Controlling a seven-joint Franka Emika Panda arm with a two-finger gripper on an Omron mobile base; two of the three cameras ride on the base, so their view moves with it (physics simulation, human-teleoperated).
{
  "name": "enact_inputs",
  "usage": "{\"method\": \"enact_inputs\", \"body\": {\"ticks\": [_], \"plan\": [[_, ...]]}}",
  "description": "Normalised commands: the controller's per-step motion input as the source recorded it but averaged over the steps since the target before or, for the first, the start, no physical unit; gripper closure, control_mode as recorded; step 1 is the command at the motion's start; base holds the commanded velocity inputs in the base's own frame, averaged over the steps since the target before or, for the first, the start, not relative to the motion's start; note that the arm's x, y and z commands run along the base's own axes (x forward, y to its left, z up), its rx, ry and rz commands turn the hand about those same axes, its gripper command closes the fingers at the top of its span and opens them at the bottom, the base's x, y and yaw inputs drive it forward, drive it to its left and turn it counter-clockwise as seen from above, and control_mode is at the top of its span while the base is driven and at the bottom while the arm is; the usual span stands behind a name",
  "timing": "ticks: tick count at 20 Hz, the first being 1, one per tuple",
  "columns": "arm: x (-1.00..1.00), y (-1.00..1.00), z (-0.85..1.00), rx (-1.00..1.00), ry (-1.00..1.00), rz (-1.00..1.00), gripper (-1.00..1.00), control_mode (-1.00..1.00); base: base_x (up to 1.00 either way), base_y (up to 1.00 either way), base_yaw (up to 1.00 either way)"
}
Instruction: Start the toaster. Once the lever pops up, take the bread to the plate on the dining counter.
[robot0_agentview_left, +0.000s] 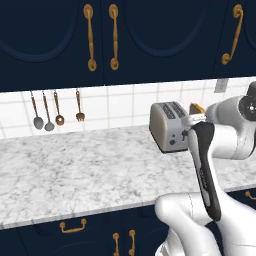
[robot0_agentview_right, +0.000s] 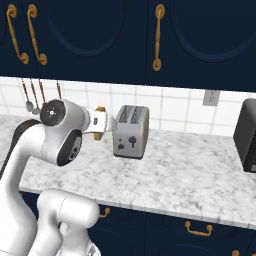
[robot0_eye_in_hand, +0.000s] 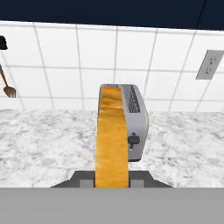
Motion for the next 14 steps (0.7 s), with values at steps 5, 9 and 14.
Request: {"method": "enact_inputs", "body": {"ticks": [5,9,14], "plan": [[-1.0,0.38,0.23,0.0,0.02,0.0,1.0,-1.0,0.0,0.0,0.0],[-0.94,0.33,0.3,0.0,0.02,0.0,1.0,-1.0,0.0,0.0,0.0],[-0.61,0.16,0.29,0.0,0.03,0.0,1.0,-1.0,0.0,0.0,0.0]]}}
